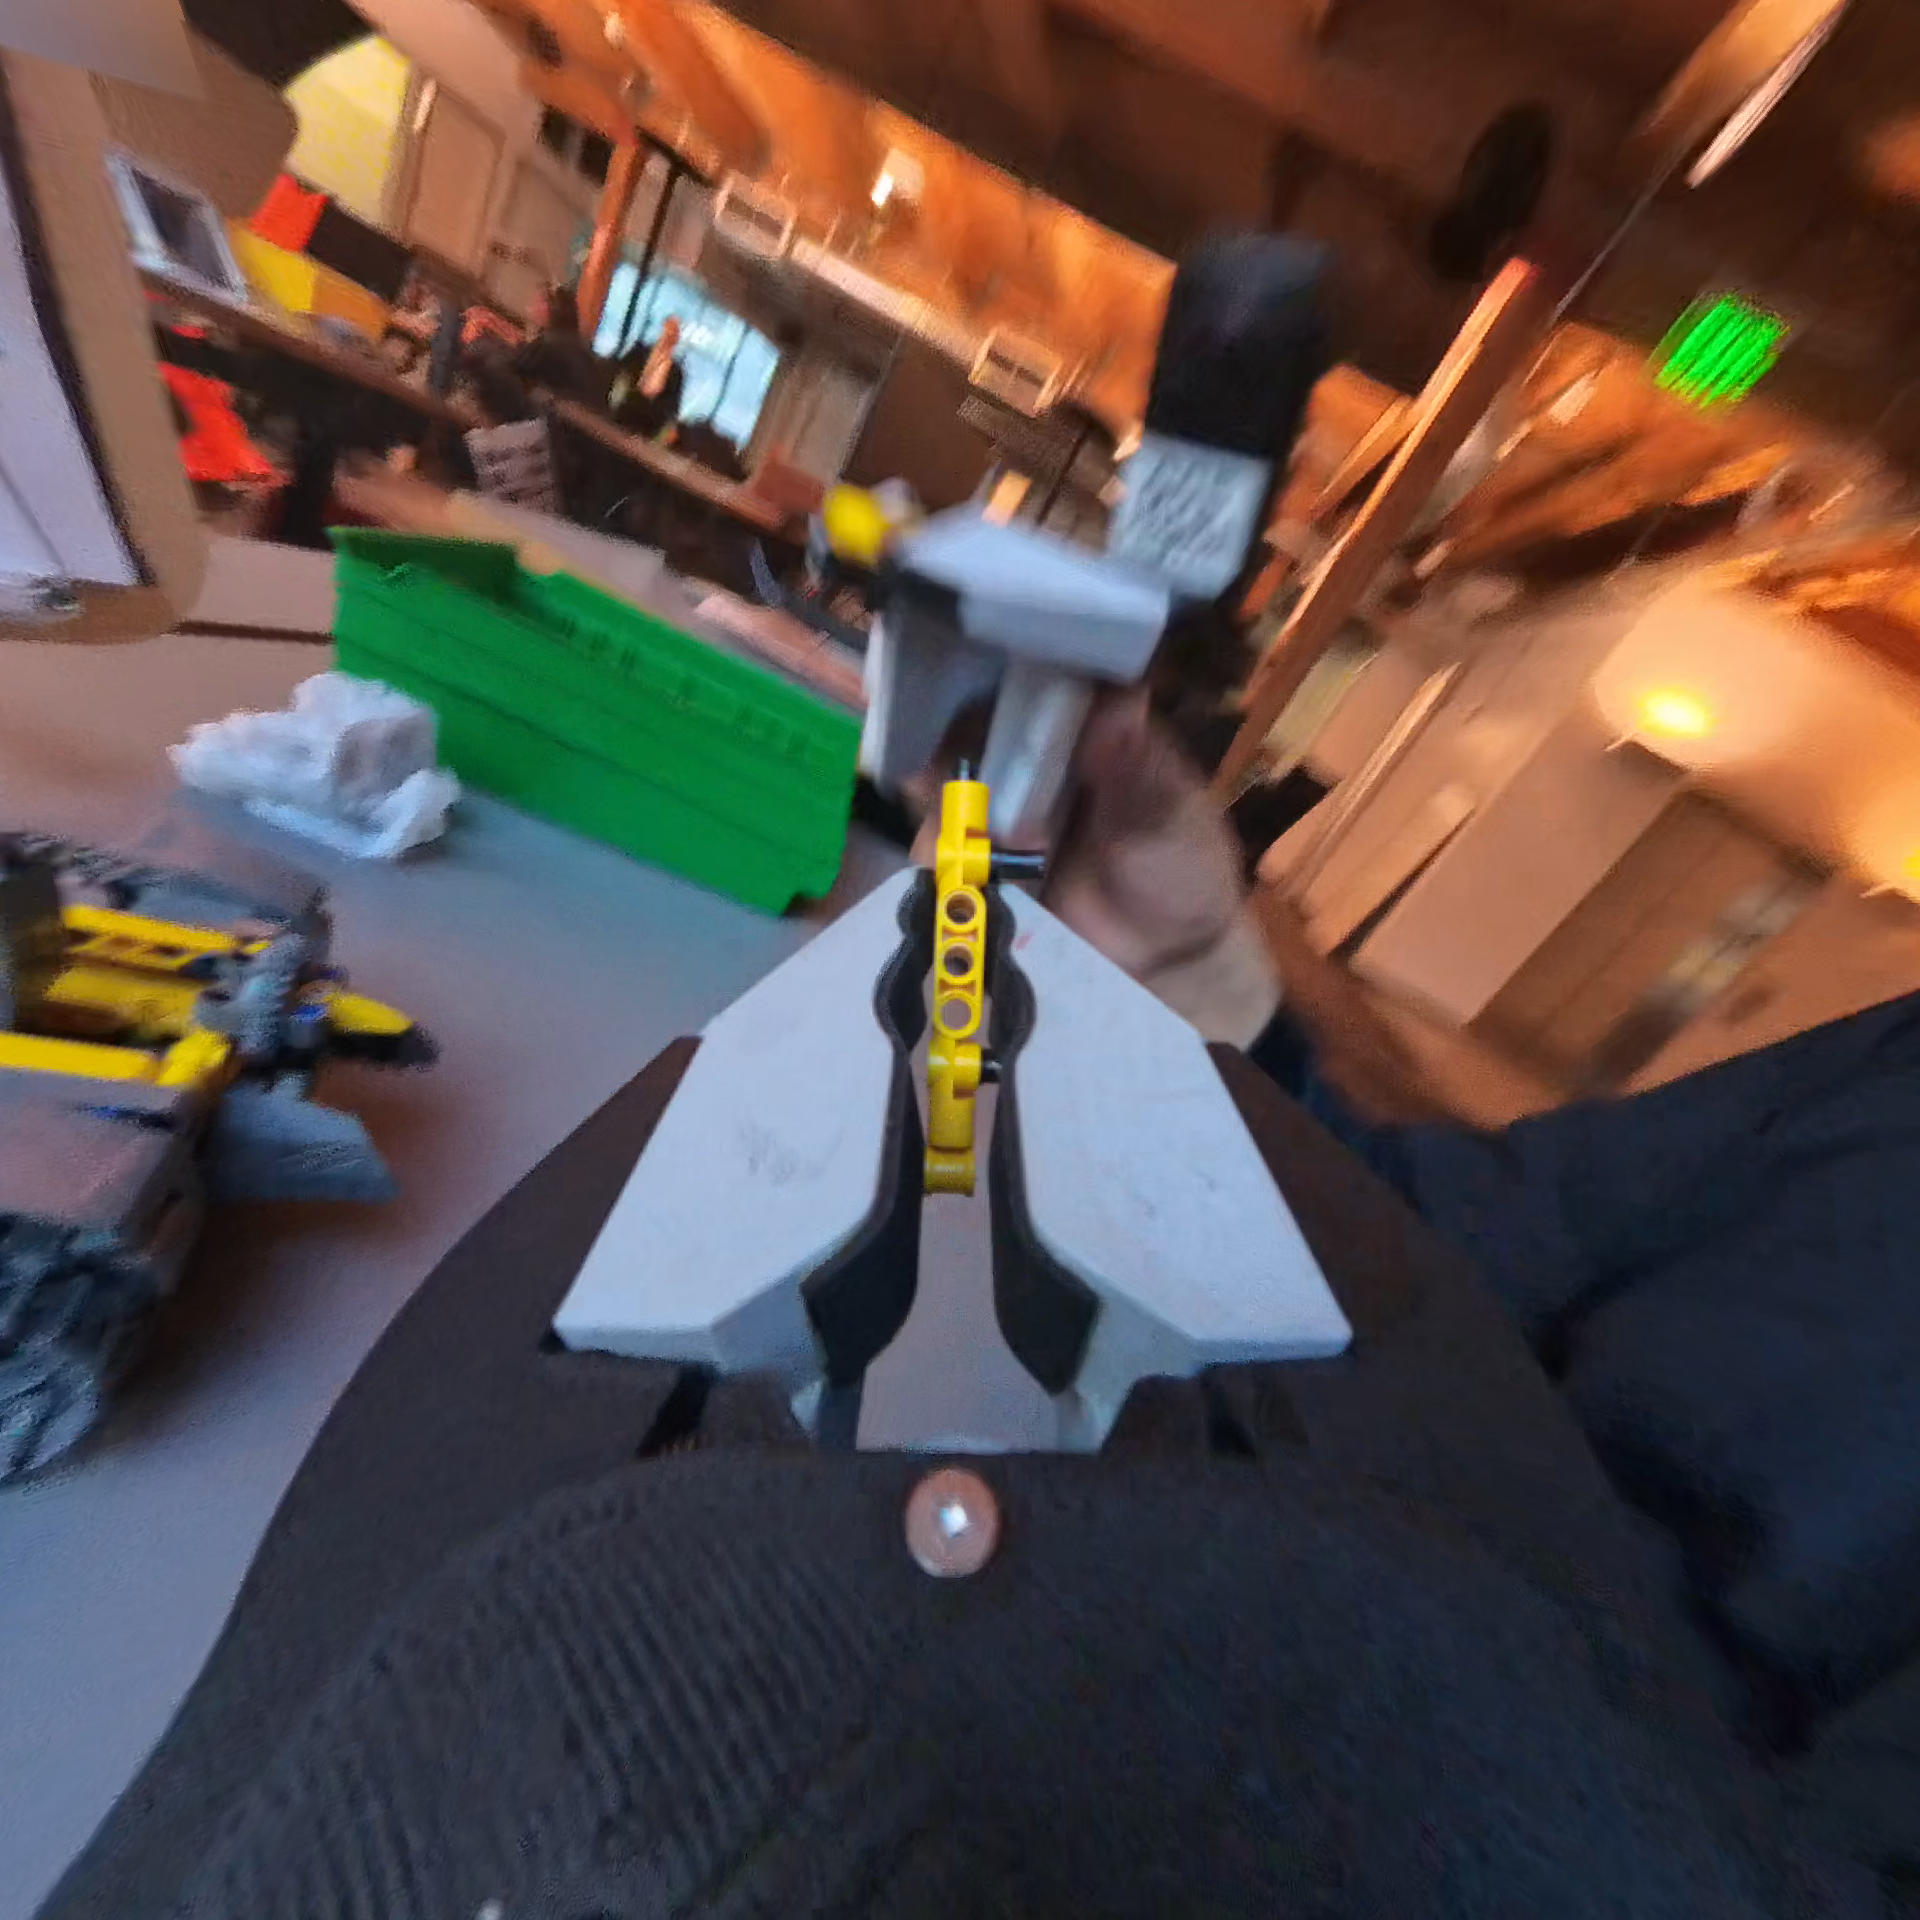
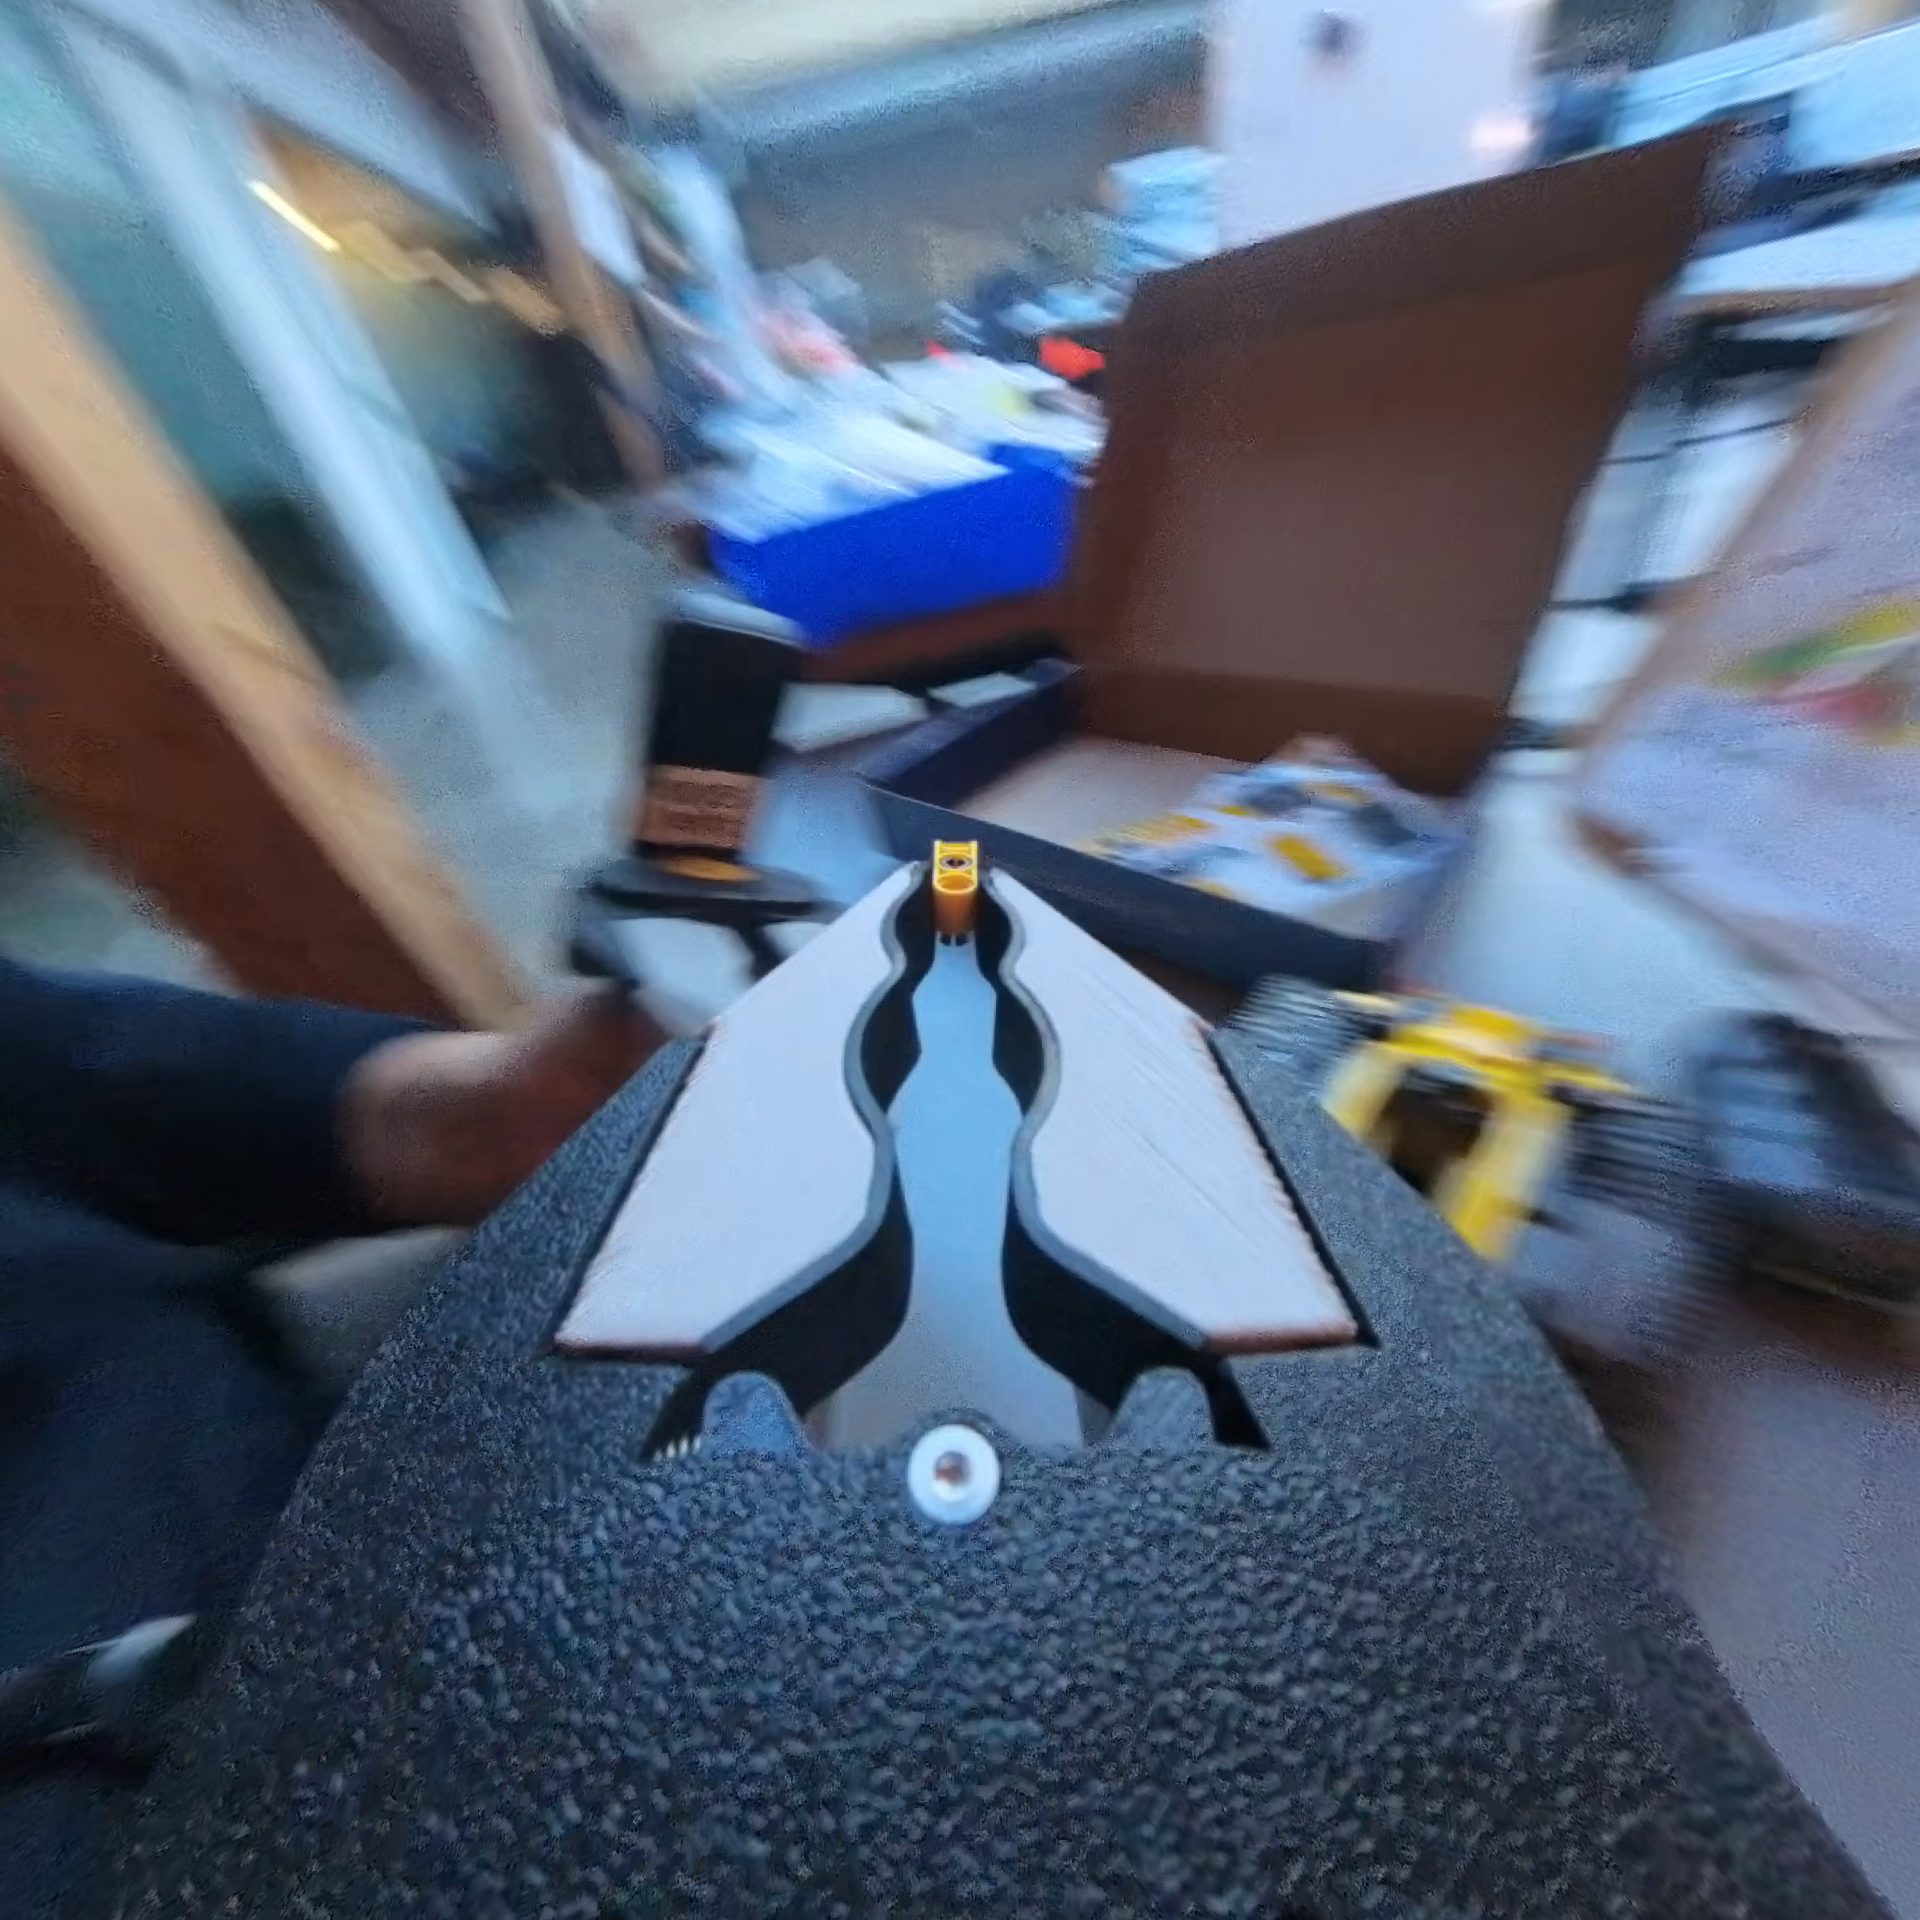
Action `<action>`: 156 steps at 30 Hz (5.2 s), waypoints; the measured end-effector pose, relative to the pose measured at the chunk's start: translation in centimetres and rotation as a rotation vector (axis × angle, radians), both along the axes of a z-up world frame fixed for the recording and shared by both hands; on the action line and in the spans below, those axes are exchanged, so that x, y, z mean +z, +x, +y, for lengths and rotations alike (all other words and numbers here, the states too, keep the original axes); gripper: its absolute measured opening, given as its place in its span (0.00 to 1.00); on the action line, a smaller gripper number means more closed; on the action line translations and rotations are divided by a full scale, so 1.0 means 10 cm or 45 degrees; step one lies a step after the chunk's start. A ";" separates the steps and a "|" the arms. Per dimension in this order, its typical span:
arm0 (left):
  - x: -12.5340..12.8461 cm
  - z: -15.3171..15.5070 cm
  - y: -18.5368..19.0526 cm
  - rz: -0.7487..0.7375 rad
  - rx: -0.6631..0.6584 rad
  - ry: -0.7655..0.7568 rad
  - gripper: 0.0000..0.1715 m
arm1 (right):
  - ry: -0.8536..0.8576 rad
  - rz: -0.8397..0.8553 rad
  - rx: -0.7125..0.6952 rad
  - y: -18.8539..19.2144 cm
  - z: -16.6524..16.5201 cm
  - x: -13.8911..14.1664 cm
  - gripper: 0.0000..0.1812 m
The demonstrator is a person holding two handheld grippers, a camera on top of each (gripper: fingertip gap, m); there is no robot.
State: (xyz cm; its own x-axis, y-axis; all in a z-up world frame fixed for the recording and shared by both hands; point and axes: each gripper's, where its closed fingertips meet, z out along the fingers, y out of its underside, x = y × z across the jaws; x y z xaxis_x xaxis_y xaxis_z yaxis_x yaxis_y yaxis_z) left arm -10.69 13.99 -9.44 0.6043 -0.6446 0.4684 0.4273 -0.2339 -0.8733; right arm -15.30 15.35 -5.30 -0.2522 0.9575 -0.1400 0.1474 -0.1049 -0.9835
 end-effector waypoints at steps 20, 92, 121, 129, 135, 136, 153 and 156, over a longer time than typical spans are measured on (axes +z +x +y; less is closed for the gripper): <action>-0.20 0.10 -0.10 -0.038 -0.033 -0.106 0.03 | -0.116 -0.538 0.065 0.82 0.30 -1.48 0.03; -0.27 -0.23 0.52 1.410 0.102 0.556 0.03 | 0.561 0.235 0.188 1.01 -0.42 -0.57 0.04; -0.06 -0.20 0.28 0.370 -0.193 0.192 0.09 | -0.406 0.389 0.222 0.80 -0.22 -0.48 0.03; -0.06 -0.23 0.22 0.403 -0.211 0.116 0.03 | -0.185 0.230 0.218 0.69 -0.39 -0.75 0.04; -0.27 -0.18 0.16 0.409 -0.251 -0.105 0.03 | 0.020 -0.050 0.198 0.59 -0.46 -1.11 0.09; -0.35 -0.19 0.15 0.455 -0.265 -0.155 0.03 | 0.082 -0.107 0.187 0.59 -0.45 -1.19 0.10; -0.54 -0.29 0.21 0.709 -0.336 -0.239 0.02 | 0.147 -0.124 0.150 0.54 -0.49 -1.14 0.09; -0.40 -0.21 0.21 0.646 -0.248 -0.155 0.03 | 0.055 -0.038 0.085 0.50 -0.44 -1.03 0.09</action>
